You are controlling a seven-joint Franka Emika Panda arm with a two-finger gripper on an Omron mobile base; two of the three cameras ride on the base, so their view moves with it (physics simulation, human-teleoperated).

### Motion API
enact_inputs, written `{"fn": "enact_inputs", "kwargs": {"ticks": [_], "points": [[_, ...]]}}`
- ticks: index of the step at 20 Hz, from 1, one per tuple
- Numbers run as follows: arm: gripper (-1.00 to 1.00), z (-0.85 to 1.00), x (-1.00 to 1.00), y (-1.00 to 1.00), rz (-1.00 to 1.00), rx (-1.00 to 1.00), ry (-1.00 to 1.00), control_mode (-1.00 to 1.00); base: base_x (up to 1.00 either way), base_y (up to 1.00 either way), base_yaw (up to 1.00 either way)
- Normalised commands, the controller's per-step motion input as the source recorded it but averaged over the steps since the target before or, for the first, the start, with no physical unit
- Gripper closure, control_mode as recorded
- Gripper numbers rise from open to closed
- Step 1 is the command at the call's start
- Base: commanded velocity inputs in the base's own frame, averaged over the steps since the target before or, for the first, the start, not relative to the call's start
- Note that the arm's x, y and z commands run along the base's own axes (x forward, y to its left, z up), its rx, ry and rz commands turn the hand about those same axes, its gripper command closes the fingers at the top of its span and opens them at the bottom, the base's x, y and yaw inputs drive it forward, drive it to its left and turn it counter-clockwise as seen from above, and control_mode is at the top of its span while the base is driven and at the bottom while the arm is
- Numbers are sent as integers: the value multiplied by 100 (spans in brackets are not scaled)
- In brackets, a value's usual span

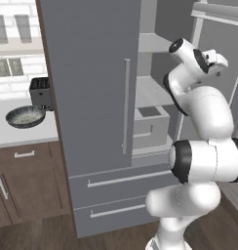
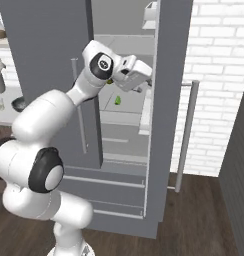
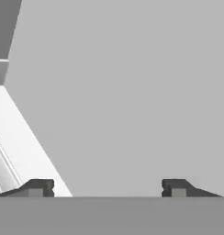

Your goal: Grab a lemon wedge from the fridge and one ice cube from the ice bowl, and put them in the glass of lemonade.

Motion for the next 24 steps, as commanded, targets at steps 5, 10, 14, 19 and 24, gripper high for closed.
{"fn": "enact_inputs", "kwargs": {"ticks": [5, 10, 14, 19, 24], "points": [[-100, 0, -3, -70, -3, 5, -1, -100, 0, 0, 0], [-100, 0, -76, 88, 1, 18, -32, -100, 0, 0, 0], [-100, -27, -91, 100, 16, 25, -44, -100, 0, 0, 0], [-100, -66, -51, 100, 39, 29, -33, -100, 0, 0, 0], [-100, -35, -23, 100, 51, 20, -13, -100, 0, 0, 0]]}}
